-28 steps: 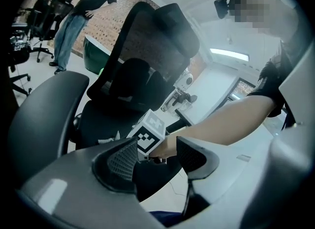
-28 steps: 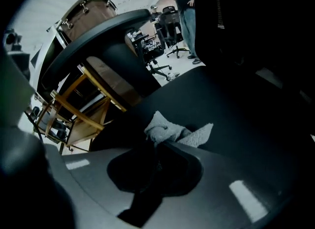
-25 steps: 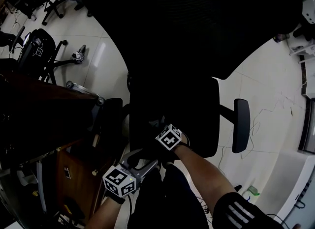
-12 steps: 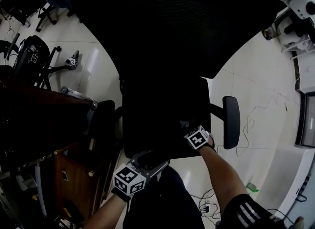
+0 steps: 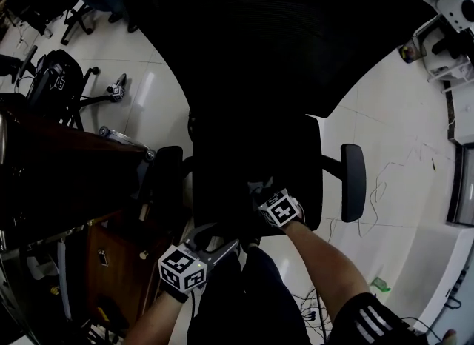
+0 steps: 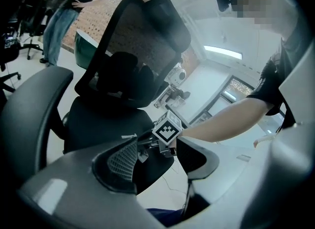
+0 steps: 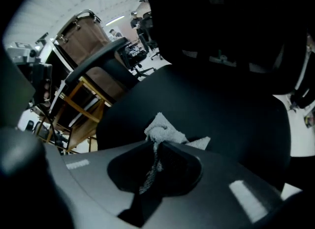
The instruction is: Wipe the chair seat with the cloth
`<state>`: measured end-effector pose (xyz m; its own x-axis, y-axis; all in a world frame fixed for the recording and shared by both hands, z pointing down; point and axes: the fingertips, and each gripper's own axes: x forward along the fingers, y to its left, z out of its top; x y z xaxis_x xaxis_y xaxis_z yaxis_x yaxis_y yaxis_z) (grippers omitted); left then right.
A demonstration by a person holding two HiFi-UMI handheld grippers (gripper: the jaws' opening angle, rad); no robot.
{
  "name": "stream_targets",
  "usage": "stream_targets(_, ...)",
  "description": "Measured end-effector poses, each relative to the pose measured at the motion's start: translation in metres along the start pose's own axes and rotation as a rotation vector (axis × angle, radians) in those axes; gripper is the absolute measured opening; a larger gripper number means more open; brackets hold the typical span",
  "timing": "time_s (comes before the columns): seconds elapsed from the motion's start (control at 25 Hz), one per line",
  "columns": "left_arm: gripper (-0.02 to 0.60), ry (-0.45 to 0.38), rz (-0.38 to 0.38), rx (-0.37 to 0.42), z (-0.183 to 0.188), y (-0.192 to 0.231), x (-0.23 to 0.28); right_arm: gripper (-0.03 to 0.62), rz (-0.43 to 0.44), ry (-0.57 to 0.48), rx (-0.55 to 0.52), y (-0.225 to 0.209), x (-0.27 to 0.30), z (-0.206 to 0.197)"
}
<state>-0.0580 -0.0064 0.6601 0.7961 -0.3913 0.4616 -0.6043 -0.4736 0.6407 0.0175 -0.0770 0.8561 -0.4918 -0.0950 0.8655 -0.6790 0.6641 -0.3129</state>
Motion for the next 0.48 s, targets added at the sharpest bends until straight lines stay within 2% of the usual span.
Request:
stream_targets(0.12,0.272,0.002,0.036,0.005,-0.004,0.011,-0.022,0.041,0.107,-0.032,-0.053,0.065,0.022,0.035)
stream_targets(0.24,0.272,0.004,0.067,-0.004,-0.014,0.019,-0.041,0.041,0.191,-0.036,-0.124,0.122,0.047,0.049)
stream_targets(0.36,0.272,0.010,0.082,-0.014,-0.023,0.021,-0.049,0.041,0.238,-0.011,-0.194,0.155,0.070,0.045)
stream_targets(0.48,0.272,0.026,0.090,-0.006,-0.033,0.022,-0.052,0.041,0.256,0.018,-0.227,0.169,0.085,0.030)
